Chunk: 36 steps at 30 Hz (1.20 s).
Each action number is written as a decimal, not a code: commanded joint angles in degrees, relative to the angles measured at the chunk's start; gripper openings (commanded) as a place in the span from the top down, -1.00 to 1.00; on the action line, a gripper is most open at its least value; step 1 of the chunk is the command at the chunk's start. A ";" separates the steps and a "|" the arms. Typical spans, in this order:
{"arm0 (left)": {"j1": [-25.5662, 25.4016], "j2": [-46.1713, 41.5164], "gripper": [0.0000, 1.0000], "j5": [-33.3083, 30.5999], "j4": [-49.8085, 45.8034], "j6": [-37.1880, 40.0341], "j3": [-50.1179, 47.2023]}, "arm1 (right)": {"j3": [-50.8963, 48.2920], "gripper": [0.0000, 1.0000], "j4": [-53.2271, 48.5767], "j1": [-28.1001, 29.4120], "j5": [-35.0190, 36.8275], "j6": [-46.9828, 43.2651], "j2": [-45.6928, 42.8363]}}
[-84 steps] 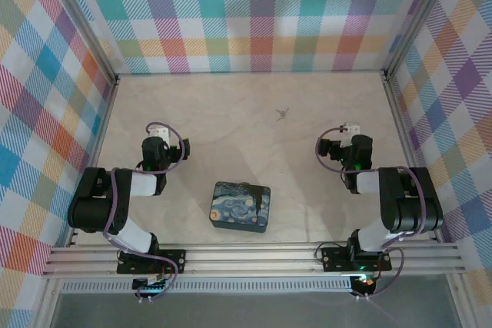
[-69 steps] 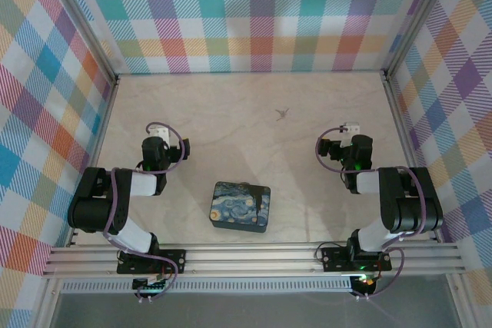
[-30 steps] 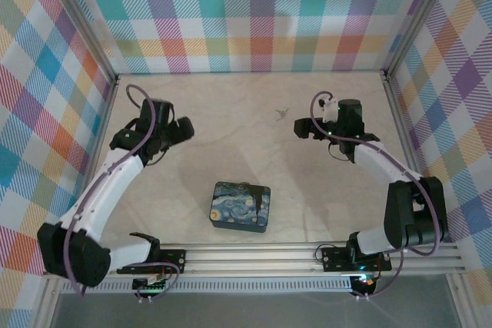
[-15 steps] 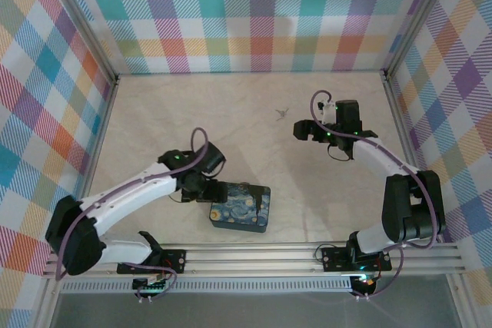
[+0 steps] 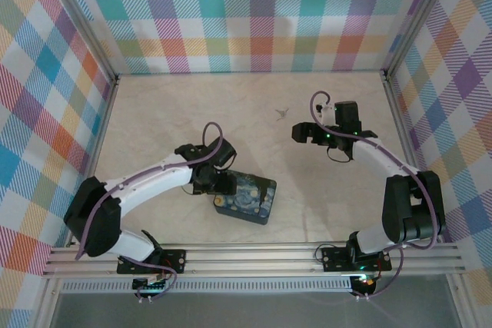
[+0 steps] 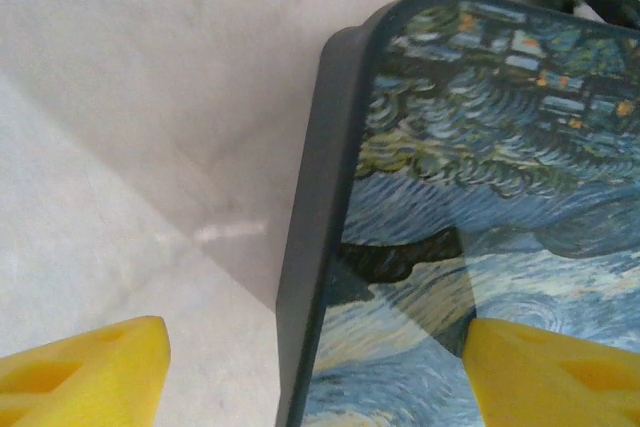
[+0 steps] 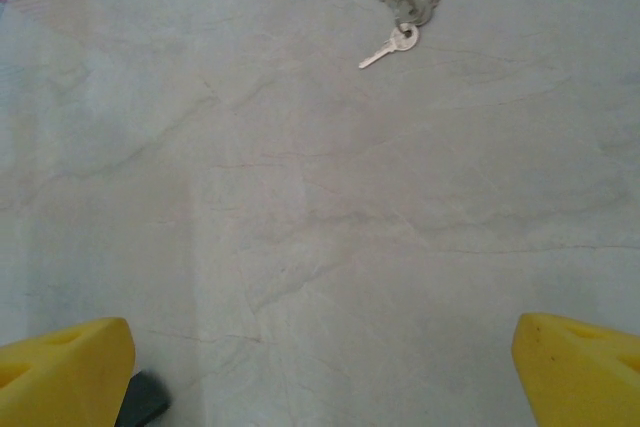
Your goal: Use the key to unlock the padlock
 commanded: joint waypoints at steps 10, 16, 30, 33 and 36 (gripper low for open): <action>10.86 21.82 -0.52 -12.22 3.59 12.77 22.82 | -3.24 -0.89 9.31 10.40 -9.71 6.80 0.53; 12.62 26.69 -0.54 -10.98 3.19 11.40 32.14 | 0.22 -0.86 15.06 13.64 -7.93 10.50 9.61; 14.31 14.02 -0.59 1.33 12.05 -3.14 14.86 | 1.77 -0.43 22.31 23.42 -7.49 16.85 18.43; 15.60 15.61 -0.57 2.16 13.50 -3.46 15.99 | 2.15 -0.43 22.69 27.18 -5.60 17.92 18.45; 17.32 18.23 -0.55 3.86 14.65 -3.10 17.85 | 2.63 -0.47 23.86 30.81 -4.09 19.13 18.58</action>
